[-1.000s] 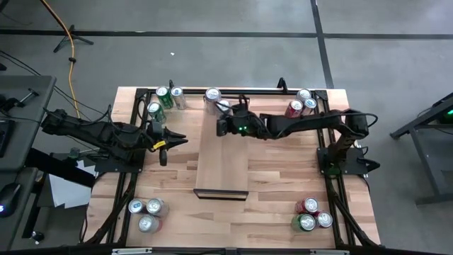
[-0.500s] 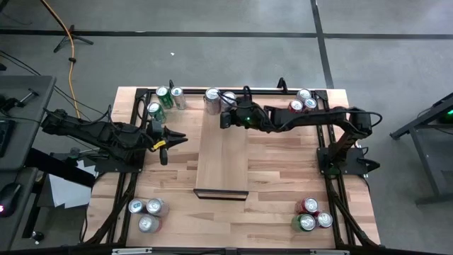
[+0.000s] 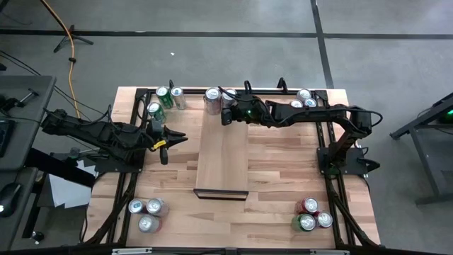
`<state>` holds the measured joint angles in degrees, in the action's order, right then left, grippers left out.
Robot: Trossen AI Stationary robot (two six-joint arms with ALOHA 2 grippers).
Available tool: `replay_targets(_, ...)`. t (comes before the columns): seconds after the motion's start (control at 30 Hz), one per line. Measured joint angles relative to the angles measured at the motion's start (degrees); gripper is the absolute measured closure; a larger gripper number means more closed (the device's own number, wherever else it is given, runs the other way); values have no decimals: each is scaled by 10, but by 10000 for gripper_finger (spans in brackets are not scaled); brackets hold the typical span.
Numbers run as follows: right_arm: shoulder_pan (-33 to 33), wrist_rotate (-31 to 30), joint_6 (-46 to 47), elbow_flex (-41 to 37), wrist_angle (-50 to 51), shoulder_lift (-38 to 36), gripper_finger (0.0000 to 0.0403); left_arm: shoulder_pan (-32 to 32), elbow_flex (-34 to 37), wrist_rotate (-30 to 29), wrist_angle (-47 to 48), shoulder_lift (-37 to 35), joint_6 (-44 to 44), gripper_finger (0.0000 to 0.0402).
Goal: Place canned beverage on shelf
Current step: Put the silver soda can on the shelf, then move the pink white soda can to the bottom right
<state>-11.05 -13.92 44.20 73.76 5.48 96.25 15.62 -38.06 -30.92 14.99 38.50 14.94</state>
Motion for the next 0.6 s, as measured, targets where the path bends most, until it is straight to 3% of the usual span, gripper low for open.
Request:
replay_targets(0.13,9,75,-44,0,51,-32,403,0,0,0,-21,1,0,401)
replay_targets(0.23,28,80,-84,0,143,-79,403,0,0,0,-31,2,0,401)
replay_targets(0.43,97,-21,-128,0,292,-186,403,0,0,0,-47,2,-4,401)
replay_targets(0.6,167,-106,-128,-13,336,-259,403,0,0,1,-56,2,-20,401)
